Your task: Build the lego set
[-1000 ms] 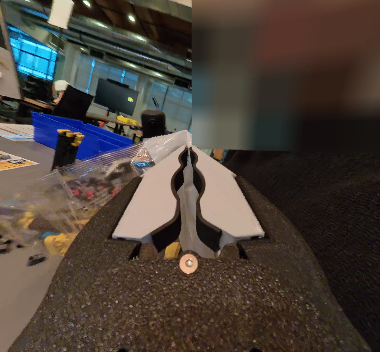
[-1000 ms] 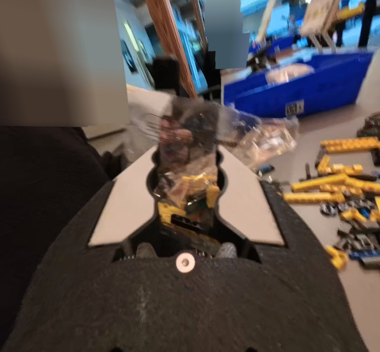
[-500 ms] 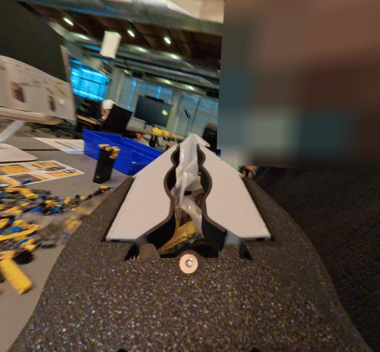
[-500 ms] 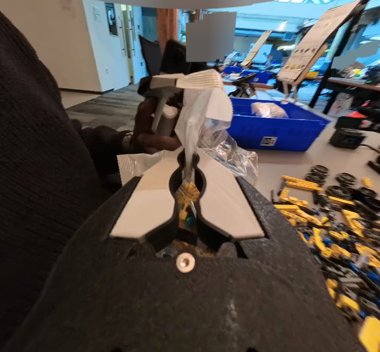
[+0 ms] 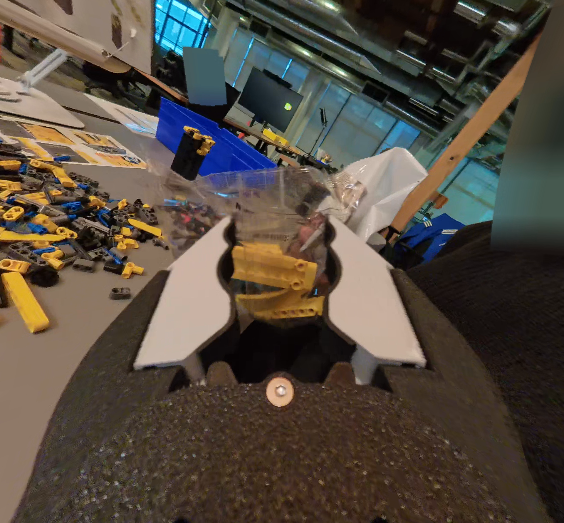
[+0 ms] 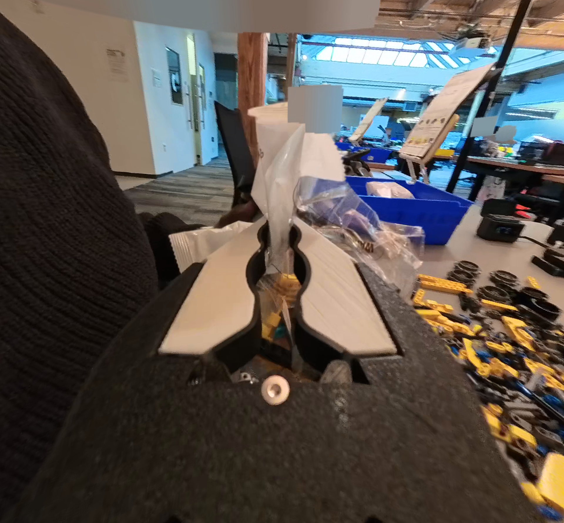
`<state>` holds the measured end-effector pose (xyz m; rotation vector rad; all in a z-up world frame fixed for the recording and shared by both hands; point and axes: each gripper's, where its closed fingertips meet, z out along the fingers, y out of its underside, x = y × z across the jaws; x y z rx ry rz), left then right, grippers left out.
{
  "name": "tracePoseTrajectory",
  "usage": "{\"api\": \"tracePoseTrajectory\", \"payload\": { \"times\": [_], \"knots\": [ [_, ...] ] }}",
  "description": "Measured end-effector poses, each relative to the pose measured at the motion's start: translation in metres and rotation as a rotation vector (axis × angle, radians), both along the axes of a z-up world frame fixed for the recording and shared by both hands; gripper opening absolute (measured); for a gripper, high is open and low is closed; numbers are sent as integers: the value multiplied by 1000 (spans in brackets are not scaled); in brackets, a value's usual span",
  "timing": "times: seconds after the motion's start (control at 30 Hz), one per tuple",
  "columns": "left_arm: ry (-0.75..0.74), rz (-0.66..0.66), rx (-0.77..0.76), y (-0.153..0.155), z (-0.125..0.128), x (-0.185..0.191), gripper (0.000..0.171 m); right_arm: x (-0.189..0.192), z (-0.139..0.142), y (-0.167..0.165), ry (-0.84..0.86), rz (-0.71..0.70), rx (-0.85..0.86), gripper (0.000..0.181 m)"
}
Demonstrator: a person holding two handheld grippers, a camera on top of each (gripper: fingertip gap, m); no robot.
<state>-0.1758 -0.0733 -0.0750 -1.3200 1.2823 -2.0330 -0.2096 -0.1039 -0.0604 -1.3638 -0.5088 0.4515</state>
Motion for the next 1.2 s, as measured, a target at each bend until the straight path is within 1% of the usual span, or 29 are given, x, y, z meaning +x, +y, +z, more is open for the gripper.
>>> {"api": "tracePoseTrajectory", "payload": {
  "times": [0.07, 0.13, 0.2, 0.27, 0.3, 0.37, 0.43, 0.47, 0.53, 0.57, 0.6, 0.67, 0.7, 0.73, 0.77, 0.8, 0.83, 0.87, 0.93, 0.97, 1.03, 1.1, 1.17, 1.2],
  "knots": [
    [-13, 21, 19, 6, 0, -1, 8, 5, -1, -1, -33, -36, 3, 10],
    [-20, 1, 44, 3, -1, -4, 4, 6, -1, -4, -37, -36, -4, 14],
    [-35, 7, 106, -1, -3, -5, 0, -1, -3, -7, -35, 12, -27, 17],
    [-57, 2, 150, -4, -2, -7, 0, -7, -4, -11, -27, 75, -51, 27],
    [-74, -18, 151, -7, 0, -10, 0, -8, -2, -13, -8, 101, -56, 34],
    [-120, -51, 145, -8, 7, -15, 0, 4, 14, -19, 78, 124, -36, 51],
    [-171, -74, 154, -7, 13, -19, 0, 26, 35, -20, 181, 101, -11, 51],
    [-190, -88, 161, -6, 16, -20, 0, 34, 41, -19, 199, 98, -19, 51],
    [-218, -115, 185, -4, 19, -22, 0, 38, 45, -19, 170, 137, -47, 53],
    [-232, -122, 189, -2, 21, -22, 0, 40, 47, -19, 166, 164, -53, 59],
    [-246, -122, 182, 3, 23, -21, 0, 44, 53, -21, 186, 195, -42, 63],
    [-274, -134, 158, 11, 29, -22, 0, 59, 72, -29, 269, 242, 30, 64],
    [-281, -140, 162, 13, 29, -23, 0, 71, 79, -29, 306, 226, 62, 62],
    [-280, -146, 188, 14, 28, -22, 0, 85, 79, -23, 315, 166, 63, 61],
    [-268, -147, 235, 14, 23, -20, 0, 97, 70, -11, 285, 69, 26, 60],
    [-253, -143, 295, 13, 17, -17, 0, 103, 55, 2, 221, -16, -29, 54],
    [-241, -143, 344, 12, 12, -13, 0, 98, 40, 13, 142, -46, -83, 53],
    [-236, -155, 368, 10, 9, -11, 0, 84, 24, 22, 69, -32, -141, 54],
    [-253, -204, 362, 5, 12, -9, 0, 49, -5, 33, -42, 71, -257, 56],
    [-258, -242, 357, 1, 13, -9, 0, 35, -15, 37, -64, 127, -303, 58],
    [-250, -296, 370, -4, 9, -6, 0, 18, -21, 42, -14, 223, -349, 58],
    [-257, -304, 350, -3, 10, -2, 0, 14, -22, 47, 49, 285, -375, 49],
    [-256, -287, 320, 1, 14, 2, 0, 15, -18, 47, 120, 341, -406, 46],
    [-251, -268, 332, 4, 12, 4, 0, 16, -18, 47, 126, 344, -413, 29]
  ]
}}
